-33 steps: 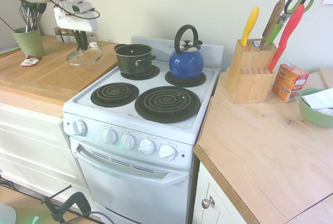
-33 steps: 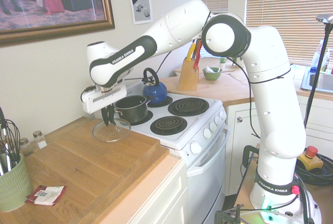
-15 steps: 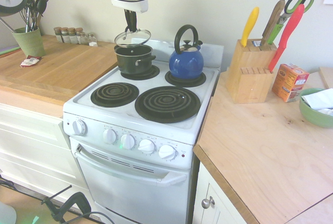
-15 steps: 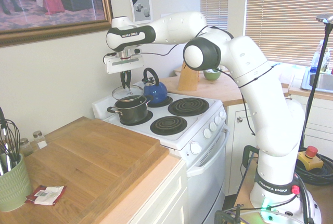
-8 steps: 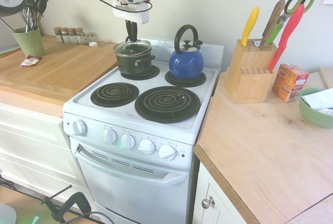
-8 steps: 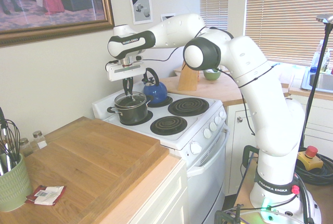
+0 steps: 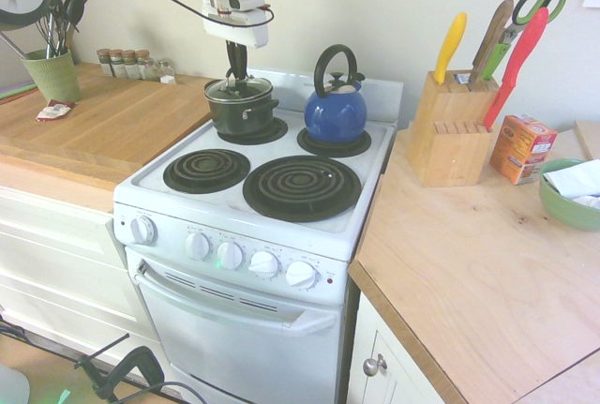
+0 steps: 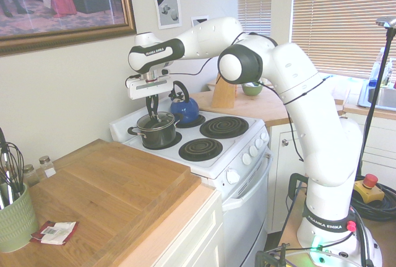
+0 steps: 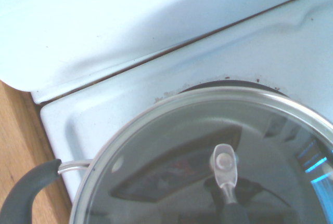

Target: Cover the lid of the pot

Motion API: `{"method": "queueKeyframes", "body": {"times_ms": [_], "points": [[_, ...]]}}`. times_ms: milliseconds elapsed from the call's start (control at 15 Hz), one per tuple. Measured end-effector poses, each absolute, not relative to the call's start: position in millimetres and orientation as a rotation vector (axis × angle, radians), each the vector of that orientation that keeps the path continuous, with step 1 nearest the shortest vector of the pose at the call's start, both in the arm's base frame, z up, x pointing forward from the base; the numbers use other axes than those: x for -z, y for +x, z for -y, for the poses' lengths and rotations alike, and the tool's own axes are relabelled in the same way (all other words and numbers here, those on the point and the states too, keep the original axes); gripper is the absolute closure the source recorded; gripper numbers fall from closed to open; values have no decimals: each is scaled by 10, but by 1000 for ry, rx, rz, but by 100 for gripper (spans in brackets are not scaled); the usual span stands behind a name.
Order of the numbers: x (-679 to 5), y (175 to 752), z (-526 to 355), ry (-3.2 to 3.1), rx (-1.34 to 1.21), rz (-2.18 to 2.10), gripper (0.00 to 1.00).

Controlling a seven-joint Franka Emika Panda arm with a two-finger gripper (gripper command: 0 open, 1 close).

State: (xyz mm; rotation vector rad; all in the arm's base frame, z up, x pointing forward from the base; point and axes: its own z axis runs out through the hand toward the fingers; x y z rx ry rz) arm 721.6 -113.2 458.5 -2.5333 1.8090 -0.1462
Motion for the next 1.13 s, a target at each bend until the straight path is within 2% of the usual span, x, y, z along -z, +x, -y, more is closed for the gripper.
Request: {"method": "queueKeyframes", "body": {"times_ms": [733,1133], "points": [[-4651,7156,1140,-2552,177,-1837,0],[-5409,6748,696,-2591,294,-1746,0]]}}
